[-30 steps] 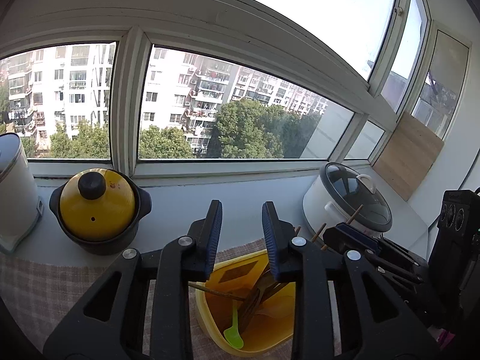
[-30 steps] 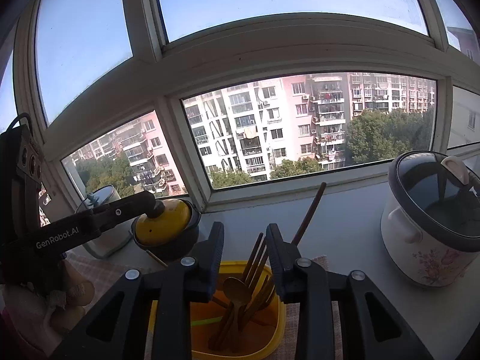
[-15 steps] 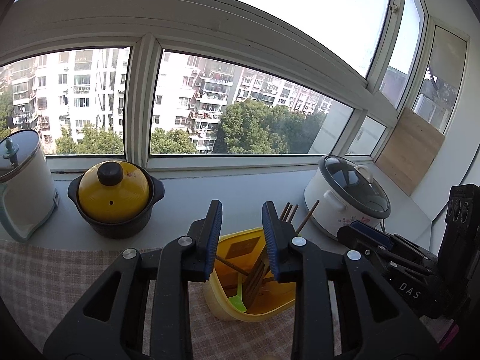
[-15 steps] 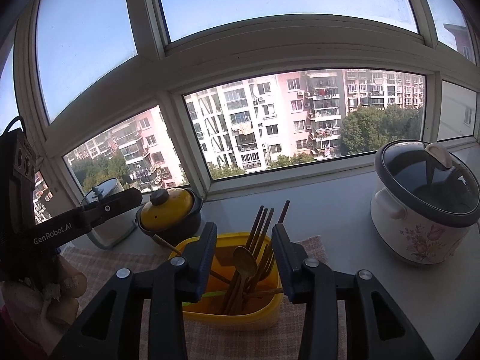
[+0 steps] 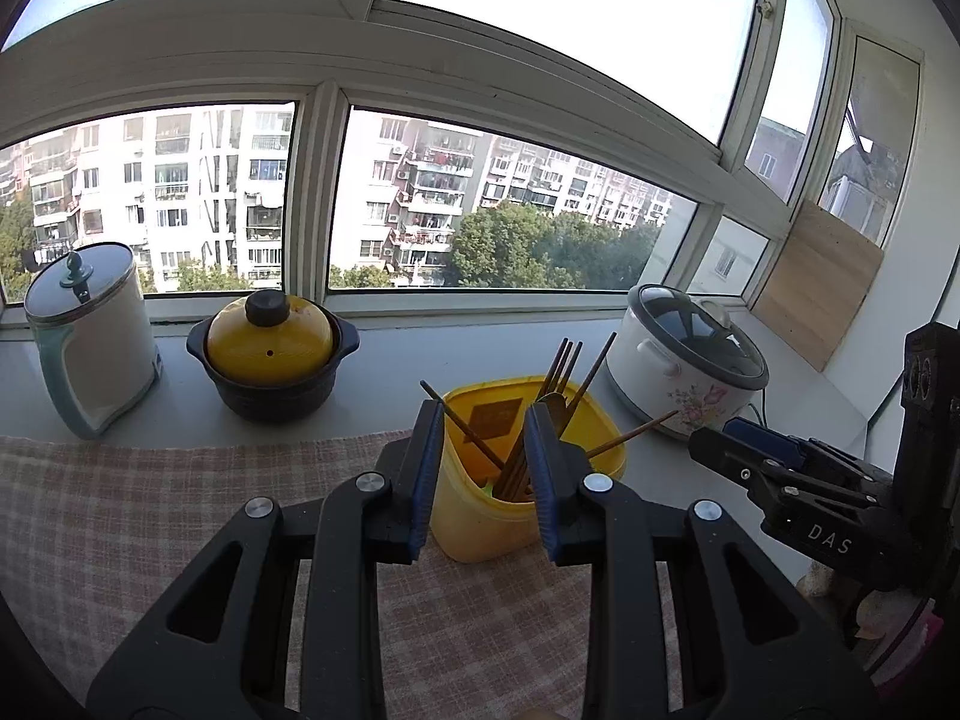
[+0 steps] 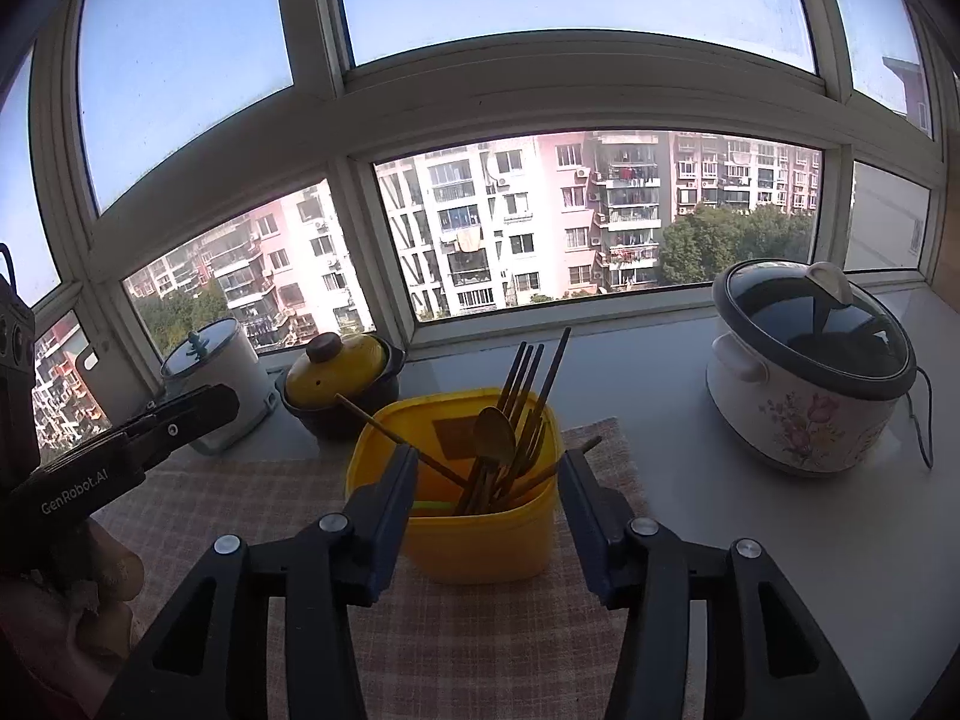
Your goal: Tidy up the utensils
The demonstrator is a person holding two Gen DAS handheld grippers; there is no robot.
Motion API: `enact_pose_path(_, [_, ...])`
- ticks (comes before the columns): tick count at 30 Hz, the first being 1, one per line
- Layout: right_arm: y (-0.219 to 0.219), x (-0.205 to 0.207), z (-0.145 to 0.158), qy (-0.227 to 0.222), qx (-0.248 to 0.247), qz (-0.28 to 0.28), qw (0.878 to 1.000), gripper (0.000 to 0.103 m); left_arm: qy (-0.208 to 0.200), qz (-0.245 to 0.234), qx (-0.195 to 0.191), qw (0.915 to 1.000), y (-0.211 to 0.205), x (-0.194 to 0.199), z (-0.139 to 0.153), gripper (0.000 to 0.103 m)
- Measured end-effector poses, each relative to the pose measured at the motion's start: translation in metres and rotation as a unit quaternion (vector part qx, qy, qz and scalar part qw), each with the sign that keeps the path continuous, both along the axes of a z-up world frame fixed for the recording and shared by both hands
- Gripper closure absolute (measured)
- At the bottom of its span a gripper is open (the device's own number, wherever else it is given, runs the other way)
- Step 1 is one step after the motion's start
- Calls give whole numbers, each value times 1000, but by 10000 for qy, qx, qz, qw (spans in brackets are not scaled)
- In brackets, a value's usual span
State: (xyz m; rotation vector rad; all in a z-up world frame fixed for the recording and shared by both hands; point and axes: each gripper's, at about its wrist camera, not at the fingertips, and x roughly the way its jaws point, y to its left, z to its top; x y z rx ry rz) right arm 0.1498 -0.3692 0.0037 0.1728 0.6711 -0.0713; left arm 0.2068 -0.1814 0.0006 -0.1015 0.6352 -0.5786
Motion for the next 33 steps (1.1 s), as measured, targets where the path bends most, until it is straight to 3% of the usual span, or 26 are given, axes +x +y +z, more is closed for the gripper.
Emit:
enact_pose_path(3, [7,-14,5,-25,-111,-23,9999,40,-67,-16,97,9999,6,-17,3,76])
enact_pose_path(5, [11,-23,10,-59,-201,-34,9998,38,-119,-17,136,9998,11,-28,7,65])
enact_pose_path(6, [13,-28,13,-71,-248,-40,9997,34,-151,-8,154,9998,13,-34,9,58])
enact_pose_path(8, [17,-37,18,-135,-329,-31,9994,28,-226,28,150,9996,18,-45,12,54])
enact_pose_path(10, [22,-45,22,-195,-405,-9,9990,20,-212,34,132,9997,24,-55,14,41])
enact_pose_path(15, [33,-60,25,-200,-553,76,9982,17,-172,74,203,9996,33,-74,15,26])
enact_pose_path(23, [38,-78,28,-301,-572,60,9979,7,-193,262,572,9978,42,-99,11,21])
enact_pose_path(33, [39,-92,30,-443,-688,-55,9966,0,-502,735,1010,9909,49,-125,16,0])
